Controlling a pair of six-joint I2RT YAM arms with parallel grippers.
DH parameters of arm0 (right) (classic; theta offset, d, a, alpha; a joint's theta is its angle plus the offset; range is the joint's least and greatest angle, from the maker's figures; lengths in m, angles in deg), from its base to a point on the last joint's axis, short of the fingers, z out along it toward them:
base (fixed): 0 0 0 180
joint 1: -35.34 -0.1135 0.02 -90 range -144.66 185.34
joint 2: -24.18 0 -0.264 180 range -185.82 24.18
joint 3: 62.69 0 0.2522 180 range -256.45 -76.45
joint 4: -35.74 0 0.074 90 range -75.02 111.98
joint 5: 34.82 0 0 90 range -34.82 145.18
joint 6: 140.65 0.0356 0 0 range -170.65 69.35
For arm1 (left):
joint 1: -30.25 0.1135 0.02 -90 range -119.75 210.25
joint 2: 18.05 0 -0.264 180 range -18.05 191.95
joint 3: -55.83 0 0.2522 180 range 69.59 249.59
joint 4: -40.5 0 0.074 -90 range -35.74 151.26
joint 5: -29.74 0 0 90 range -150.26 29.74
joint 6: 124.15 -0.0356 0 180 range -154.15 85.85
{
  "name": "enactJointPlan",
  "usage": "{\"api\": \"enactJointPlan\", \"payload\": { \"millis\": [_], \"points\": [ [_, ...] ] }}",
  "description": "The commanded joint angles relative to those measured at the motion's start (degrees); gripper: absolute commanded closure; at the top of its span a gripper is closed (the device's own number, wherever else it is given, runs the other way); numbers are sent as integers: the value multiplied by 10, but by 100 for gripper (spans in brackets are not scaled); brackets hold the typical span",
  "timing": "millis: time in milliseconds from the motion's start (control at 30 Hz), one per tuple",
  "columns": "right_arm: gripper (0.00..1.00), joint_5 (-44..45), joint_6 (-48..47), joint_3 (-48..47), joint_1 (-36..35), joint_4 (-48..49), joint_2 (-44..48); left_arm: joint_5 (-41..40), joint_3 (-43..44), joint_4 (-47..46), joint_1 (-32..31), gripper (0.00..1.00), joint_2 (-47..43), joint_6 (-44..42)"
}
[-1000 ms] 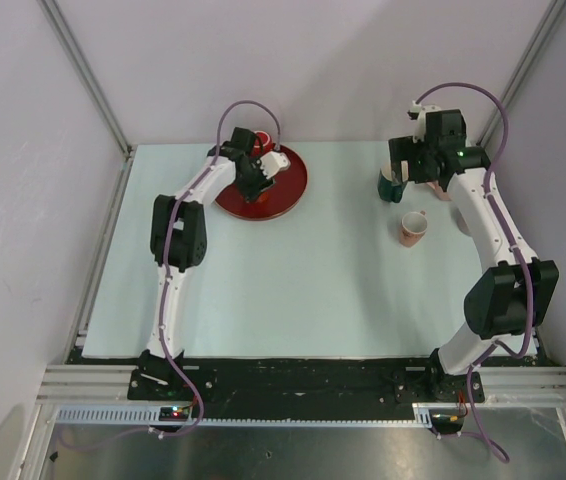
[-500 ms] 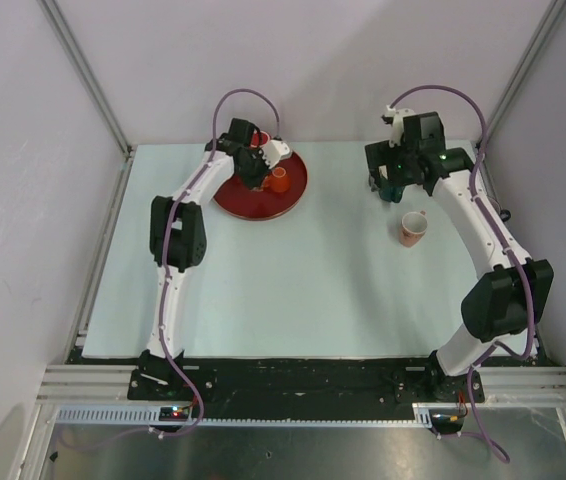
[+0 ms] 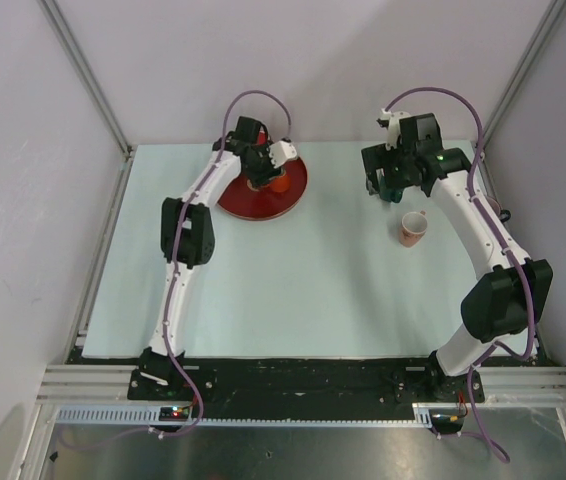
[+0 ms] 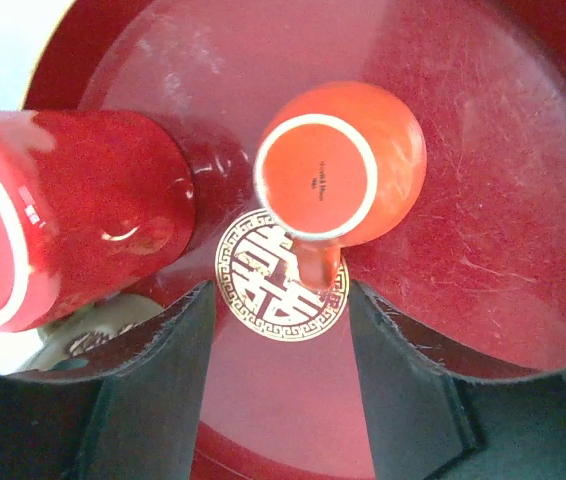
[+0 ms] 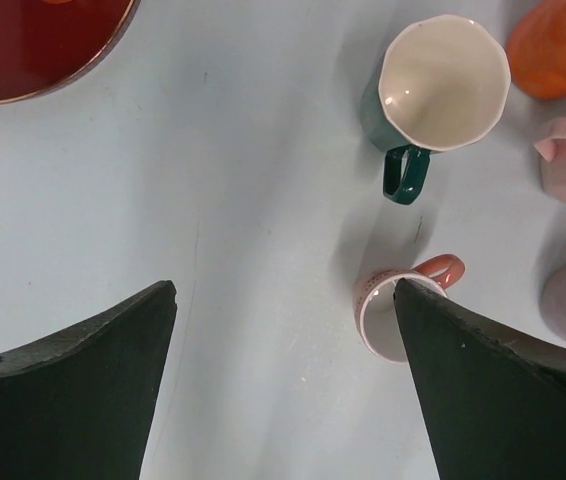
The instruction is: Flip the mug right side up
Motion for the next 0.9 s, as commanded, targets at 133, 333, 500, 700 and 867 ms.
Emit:
{"api": "enactJointPlan", "payload": {
  "millis": [133,333,500,700,867],
  "points": [
    [5,28,-20,-17,1,-19,22,-24,-50,-1,-24,40,-8,-176],
    [4,33,-23,-34,3,-27,7,-23,-41,0,-32,50,-1,-190],
    [4,36,-28,-55,5,-38,-7,-17,-52,0,-36,68,-7,-202],
    [4,37,-28,-66,8,-44,-15,-15,-71,0,-43,94,-18,-204],
    [5,35,-27,-67,8,-48,-15,-9,-72,0,-44,100,-27,-180]
  ]
}}
